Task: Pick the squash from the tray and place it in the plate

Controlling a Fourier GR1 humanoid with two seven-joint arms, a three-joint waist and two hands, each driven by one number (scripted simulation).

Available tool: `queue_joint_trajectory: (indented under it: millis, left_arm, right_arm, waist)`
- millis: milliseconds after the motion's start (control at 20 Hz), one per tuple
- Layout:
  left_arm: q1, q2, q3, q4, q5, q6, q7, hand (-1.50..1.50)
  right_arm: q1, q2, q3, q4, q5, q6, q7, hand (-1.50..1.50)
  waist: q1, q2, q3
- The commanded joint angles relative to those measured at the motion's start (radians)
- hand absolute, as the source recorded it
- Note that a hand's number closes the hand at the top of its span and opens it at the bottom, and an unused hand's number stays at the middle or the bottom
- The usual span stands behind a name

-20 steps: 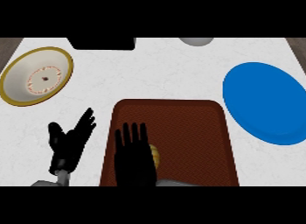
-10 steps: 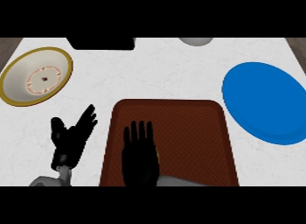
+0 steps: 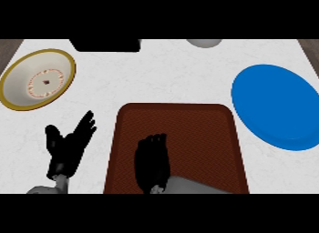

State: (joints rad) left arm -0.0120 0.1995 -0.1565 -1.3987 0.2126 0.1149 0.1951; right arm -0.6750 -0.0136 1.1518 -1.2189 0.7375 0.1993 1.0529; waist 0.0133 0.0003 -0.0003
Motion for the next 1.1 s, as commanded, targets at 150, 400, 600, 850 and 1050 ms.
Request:
queue_joint_trajectory:
  millis: [150,400,600,850,1050]
  left_arm:
    - [0.020,-0.029,-0.019,-0.015,-0.033,0.012,0.008,0.00]
    - [0.104,-0.034,-0.034,-0.138,-0.041,0.020,0.047,0.00]
    - [0.036,-0.025,0.008,-0.045,-0.028,0.003,0.022,0.00]
    - [0.037,-0.038,0.026,-0.024,-0.020,0.019,0.006,0.00]
    - [0.041,-0.035,0.022,-0.020,-0.025,0.014,-0.003,0.00]
  right_arm:
    - [-0.046,0.013,0.023,0.127,0.025,0.054,-0.025,1.50]
    - [-0.014,-0.001,-0.024,0.075,0.109,0.071,-0.055,1.50]
    - [-0.113,-0.020,-0.140,0.126,0.148,-0.092,0.023,1.50]
    - [-0.170,-0.133,-0.510,0.237,0.113,-0.250,0.238,1.50]
    - [-0.292,-0.221,-0.642,0.306,0.217,-0.355,0.305,1.50]
  waist:
    - [0.004,0.001,0.000]
    - [-0.005,-0.002,0.001]
    - [-0.003,-0.001,0.002]
    - [-0.088,0.006,0.013]
    - [-0.040,0.013,0.003]
